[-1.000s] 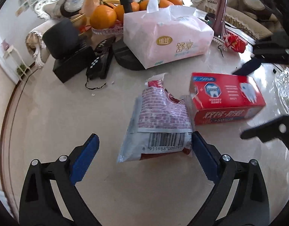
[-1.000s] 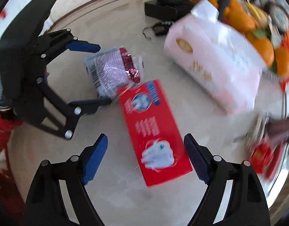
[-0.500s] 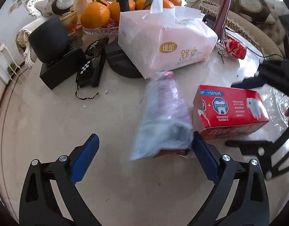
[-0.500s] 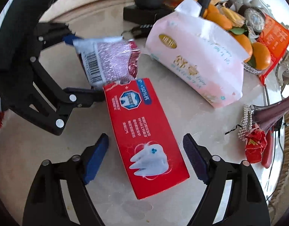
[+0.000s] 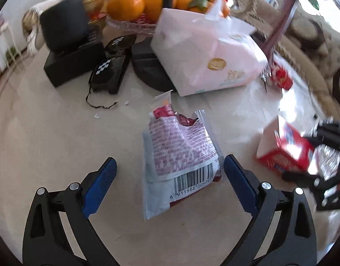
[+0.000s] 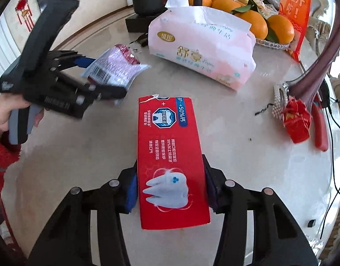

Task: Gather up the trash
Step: 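Grasp the silver snack packet with left tool while right tool grasps red toothpaste box, then lower the silver packet and red box into the wastebasket, opening both tools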

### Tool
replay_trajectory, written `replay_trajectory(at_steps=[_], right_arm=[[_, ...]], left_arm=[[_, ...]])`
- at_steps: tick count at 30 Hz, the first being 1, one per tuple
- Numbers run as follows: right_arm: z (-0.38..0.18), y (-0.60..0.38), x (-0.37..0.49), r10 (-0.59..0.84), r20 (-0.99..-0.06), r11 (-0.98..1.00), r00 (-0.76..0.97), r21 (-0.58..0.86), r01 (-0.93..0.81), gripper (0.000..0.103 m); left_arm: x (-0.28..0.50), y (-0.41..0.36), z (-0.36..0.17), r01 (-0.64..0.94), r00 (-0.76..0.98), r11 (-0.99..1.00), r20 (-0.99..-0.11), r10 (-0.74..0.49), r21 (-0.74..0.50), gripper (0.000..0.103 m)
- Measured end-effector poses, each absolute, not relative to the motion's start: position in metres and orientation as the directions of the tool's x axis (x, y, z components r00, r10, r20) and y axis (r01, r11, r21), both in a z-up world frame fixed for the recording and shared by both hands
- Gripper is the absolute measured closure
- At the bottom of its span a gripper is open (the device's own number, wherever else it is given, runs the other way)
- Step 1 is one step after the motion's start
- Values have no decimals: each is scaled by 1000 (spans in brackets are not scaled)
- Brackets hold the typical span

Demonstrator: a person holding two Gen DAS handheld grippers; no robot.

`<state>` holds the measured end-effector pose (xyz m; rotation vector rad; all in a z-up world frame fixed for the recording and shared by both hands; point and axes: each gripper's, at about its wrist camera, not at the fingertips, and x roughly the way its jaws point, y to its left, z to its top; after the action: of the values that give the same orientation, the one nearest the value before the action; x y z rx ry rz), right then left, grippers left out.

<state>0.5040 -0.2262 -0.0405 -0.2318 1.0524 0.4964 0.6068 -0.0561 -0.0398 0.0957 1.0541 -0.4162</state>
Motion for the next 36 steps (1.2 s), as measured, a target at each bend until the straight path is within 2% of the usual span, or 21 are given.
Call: replay_trajectory(at_steps=[2, 3, 9, 15, 17, 21, 25, 30, 36], right_arm=[[-40, -228, 503, 274, -871, 869, 409, 42, -492, 56], [-40, -228, 500, 272, -869, 872, 412, 41, -488, 56], [-33, -234, 482, 274, -854, 885, 442, 44, -464, 56], [-21, -261, 445, 290, -818, 914, 496, 83, -398, 56], [-19, -263, 435, 317, -807, 917, 498, 126, -379, 56], [-13, -258, 400, 315, -793, 920, 522, 120, -373, 56], [2, -247, 342, 296, -766, 928, 571, 89, -362, 56], [30, -229, 234, 302, -684, 931, 664, 62, -359, 56], [27, -208, 83, 353, -668, 919, 655, 116, -378, 56]], left_arm=[[606, -56, -38, 350, 452, 933, -857, -249, -86, 37], [605, -57, -36, 348, 471, 936, -855, -218, -47, 61], [599, -64, -32, 337, 497, 941, -848, -183, -6, 66], [571, -54, -16, 324, 544, 946, -815, -198, -14, 66], [553, -49, -9, 325, 562, 946, -803, -197, -5, 66], [504, -39, 7, 343, 588, 939, -780, -214, 1, 66], [429, -28, 28, 365, 617, 931, -743, -260, -22, 66], [299, -27, 54, 424, 668, 905, -683, -296, 22, 66], [158, -20, 43, 453, 631, 890, -684, -365, -58, 66]])
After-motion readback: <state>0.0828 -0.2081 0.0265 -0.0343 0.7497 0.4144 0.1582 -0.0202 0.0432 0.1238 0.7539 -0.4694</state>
